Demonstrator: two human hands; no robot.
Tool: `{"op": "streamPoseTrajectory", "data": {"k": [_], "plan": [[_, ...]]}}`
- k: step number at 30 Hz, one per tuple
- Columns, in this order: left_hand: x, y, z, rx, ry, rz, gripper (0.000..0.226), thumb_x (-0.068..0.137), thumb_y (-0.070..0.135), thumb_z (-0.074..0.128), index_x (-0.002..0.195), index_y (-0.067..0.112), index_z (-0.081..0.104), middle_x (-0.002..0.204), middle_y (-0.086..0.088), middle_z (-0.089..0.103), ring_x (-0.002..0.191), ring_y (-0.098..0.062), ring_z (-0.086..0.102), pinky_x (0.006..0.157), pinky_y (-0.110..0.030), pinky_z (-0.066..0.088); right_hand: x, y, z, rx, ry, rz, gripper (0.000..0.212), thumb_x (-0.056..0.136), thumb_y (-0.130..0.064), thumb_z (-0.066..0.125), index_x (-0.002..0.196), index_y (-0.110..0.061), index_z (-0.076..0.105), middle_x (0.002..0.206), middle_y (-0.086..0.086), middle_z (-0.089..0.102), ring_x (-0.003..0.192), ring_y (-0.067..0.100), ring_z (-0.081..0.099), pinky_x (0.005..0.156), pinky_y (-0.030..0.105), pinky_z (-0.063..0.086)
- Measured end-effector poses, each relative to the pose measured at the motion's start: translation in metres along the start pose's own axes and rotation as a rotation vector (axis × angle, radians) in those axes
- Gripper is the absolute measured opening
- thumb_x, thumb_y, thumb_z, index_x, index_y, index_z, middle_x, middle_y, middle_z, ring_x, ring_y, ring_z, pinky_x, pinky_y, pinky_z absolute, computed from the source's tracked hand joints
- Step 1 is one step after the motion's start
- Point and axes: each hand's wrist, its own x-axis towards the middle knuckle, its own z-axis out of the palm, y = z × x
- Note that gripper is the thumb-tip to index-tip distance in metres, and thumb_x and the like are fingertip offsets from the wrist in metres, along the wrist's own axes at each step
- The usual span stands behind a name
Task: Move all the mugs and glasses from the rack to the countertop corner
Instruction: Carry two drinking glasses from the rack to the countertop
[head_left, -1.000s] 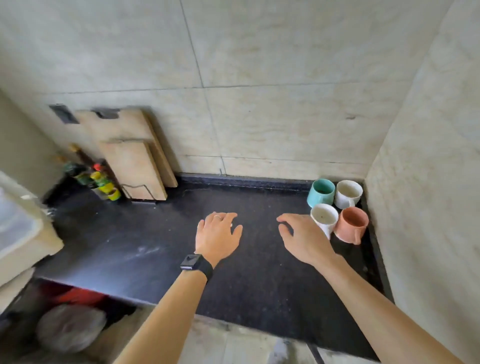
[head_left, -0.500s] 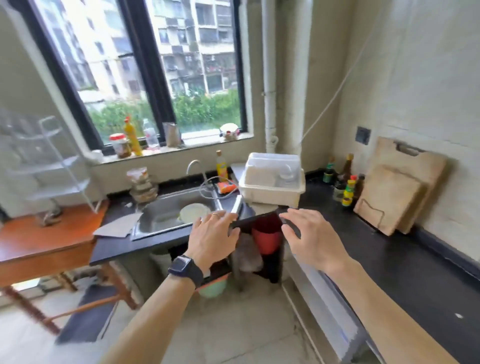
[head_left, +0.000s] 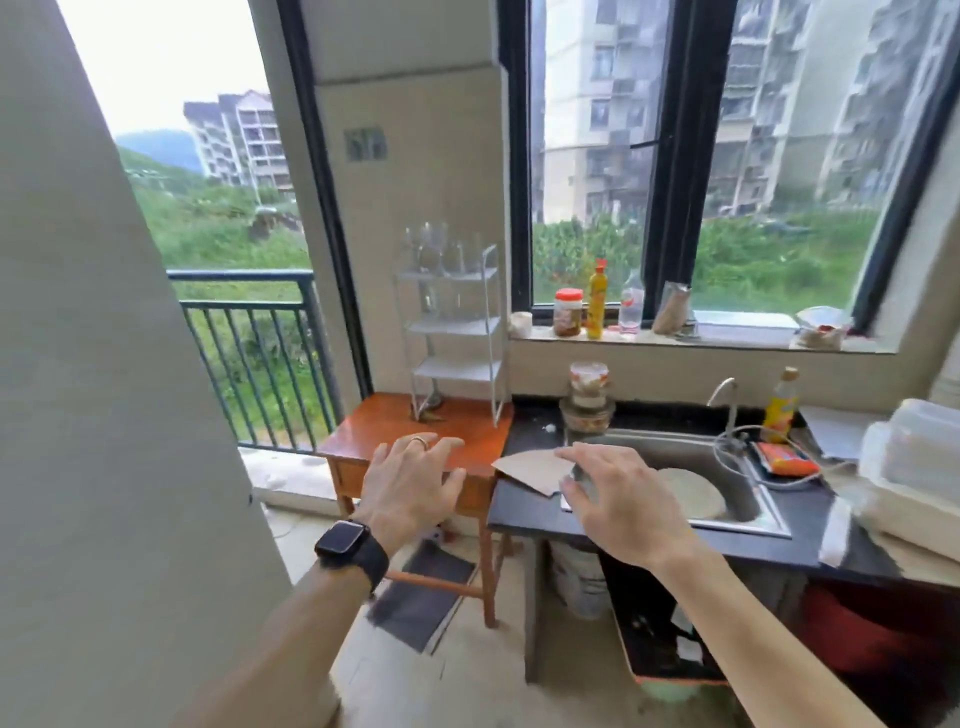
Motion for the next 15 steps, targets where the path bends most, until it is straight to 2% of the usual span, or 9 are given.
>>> {"op": "streamPoseTrajectory", "data": {"k": [5, 15], "plan": [[0.046, -0.079, -0.013, 0.009, 0.030, -0.065, 0.051, 0.097, 0.052, 0.041, 0.146, 0.039, 0.040, 0.152, 0.002, 0.046, 0.142, -0.022, 0.038, 0.118, -0.047, 0.027, 0.081, -0.046, 0.034, 0.005, -0.045, -0.077, 0.044, 0.100, -0.041, 0.047, 0.143, -0.035, 0.050, 0.147, -0.013, 0.052, 0.140, 0.013, 0.039, 0.114, 0.033, 0.032], [0.200, -0.172, 0.008, -0.011, 0.076, -0.094, 0.050, 0.097, 0.052, 0.040, 0.146, 0.040, 0.040, 0.153, 0.003, 0.044, 0.140, -0.022, 0.041, 0.115, -0.046, 0.030, 0.267, -0.048, 0.113, 0.045, -0.022, -0.119, 0.040, 0.099, -0.044, 0.048, 0.137, -0.034, 0.055, 0.141, -0.012, 0.058, 0.135, 0.014, 0.045, 0.106, 0.036, 0.042]]}}
